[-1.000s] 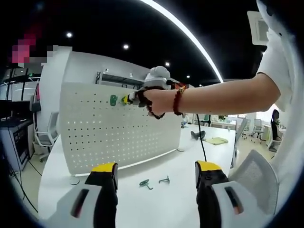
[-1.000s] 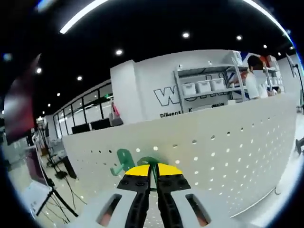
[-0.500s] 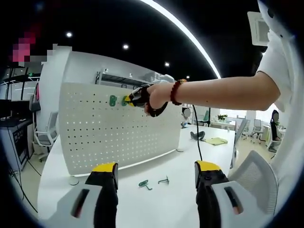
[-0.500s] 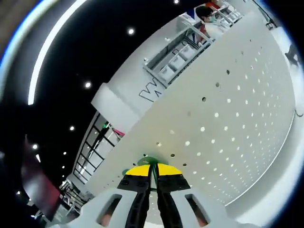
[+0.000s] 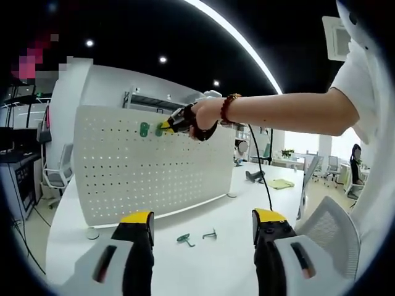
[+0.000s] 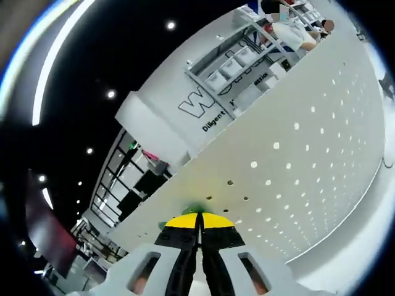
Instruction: Insert the hook assembly into the mounting plate slot until the hook locks in place.
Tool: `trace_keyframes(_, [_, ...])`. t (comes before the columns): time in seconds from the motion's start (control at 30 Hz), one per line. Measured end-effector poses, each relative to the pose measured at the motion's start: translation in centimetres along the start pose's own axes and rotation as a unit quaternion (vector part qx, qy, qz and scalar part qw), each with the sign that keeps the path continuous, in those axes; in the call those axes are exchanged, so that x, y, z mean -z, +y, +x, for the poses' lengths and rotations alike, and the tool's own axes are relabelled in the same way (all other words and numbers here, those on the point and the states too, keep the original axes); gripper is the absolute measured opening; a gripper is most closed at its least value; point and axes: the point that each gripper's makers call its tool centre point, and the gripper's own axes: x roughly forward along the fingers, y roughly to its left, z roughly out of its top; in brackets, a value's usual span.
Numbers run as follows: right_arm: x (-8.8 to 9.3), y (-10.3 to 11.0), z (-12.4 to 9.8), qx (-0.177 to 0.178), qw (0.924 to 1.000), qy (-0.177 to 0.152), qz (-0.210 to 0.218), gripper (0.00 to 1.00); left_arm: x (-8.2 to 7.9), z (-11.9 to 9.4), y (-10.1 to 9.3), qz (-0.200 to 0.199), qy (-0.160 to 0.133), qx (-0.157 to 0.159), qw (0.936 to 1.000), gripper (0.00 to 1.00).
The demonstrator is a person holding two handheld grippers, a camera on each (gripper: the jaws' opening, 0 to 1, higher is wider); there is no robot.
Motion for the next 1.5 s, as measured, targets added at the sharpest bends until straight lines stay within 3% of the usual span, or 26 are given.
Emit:
trace_keyframes(0.07, [0.1, 0.1, -0.3, 0.001, 0.9998, -0.001, 0.019, 0.00, 0.0, 0.1, -0.1, 0.000, 0.001, 0.002, 1.0000, 0.66])
trace_keyframes(0.17, [0.0, 0.3, -0.4, -0.002, 0.9997, -0.009, -0.025, 0.00, -0.1, 0.3, -0.3, 0.000, 0.001, 0.005, 1.0000, 0.66])
trace_keyframes(0.27, [0.0, 0.7, -0.3, -0.012, 0.9998, -0.012, -0.012, 0.00, -0.1, 0.4, -0.4, 0.001, 0.002, 0.009, 1.0000, 0.66])
trace_keyframes(0.43, [-0.3, 0.9, 0.0, 0.003, 0.9975, -0.027, -0.065, 0.00, -0.1, 0.3, -0.2, 0.001, 0.002, 0.007, 1.0000, 0.66])
trace_keyframes(0.53, [-0.3, 0.8, 0.1, -0.001, 0.9979, -0.027, -0.059, 0.00, -0.1, 0.1, 0.0, 0.000, 0.000, 0.004, 1.0000, 0.65])
trace_keyframes(0.67, [-0.3, 1.1, 0.1, -0.003, 0.9956, -0.028, -0.090, 0.00, 0.1, 0.1, 0.0, -0.004, 0.002, 0.004, 1.0000, 0.65])
trace_keyframes(0.7, [-0.5, 1.7, 0.3, -0.021, 0.9921, -0.034, -0.119, 0.00, 0.1, 0.1, -0.1, -0.003, 0.003, 0.005, 1.0000, 0.65])
trace_keyframes(0.77, [-0.1, 1.6, 0.5, -0.007, 0.9889, -0.019, -0.147, 0.00, 0.0, 0.2, -0.2, -0.004, 0.001, 0.006, 1.0000, 0.65])
trace_keyframes(0.8, [-0.7, 1.5, 0.6, 0.002, 0.9803, -0.034, -0.195, 0.00, -0.1, 0.3, -0.2, -0.003, 0.001, 0.008, 1.0000, 0.65])
trace_keyframes(0.83, [-0.6, 1.7, 0.7, 0.000, 0.9787, -0.030, -0.203, 0.00, -0.1, 0.3, -0.2, -0.002, 0.001, 0.007, 1.0000, 0.65])
trace_keyframes(0.87, [-0.2, 2.1, 0.8, -0.006, 0.9803, -0.030, -0.195, 0.00, -0.1, 0.2, -0.2, -0.001, 0.002, 0.007, 1.0000, 0.65])
trace_keyframes(0.97, [-0.2, 1.6, 0.8, 0.000, 0.9737, -0.033, -0.225, 0.00, -0.1, 0.0, 0.0, -0.004, 0.001, 0.003, 1.0000, 0.65])
trace_keyframes(1.07, [-0.3, 1.6, 0.6, -0.006, 0.9760, -0.043, -0.213, 0.00, 0.0, -0.1, 0.2, -0.004, 0.003, -0.001, 1.0000, 0.65])
trace_keyframes(1.3, [-0.3, 2.0, 0.8, -0.013, 0.9642, -0.036, -0.263, 0.00, 0.0, 0.1, 0.1, -0.006, 0.001, 0.001, 1.0000, 0.65])
trace_keyframes(1.5, [0.0, 2.3, 0.6, -0.018, 0.9606, -0.037, -0.275, 0.06, 0.0, 0.3, 0.2, -0.006, 0.001, 0.003, 1.0000, 0.65])
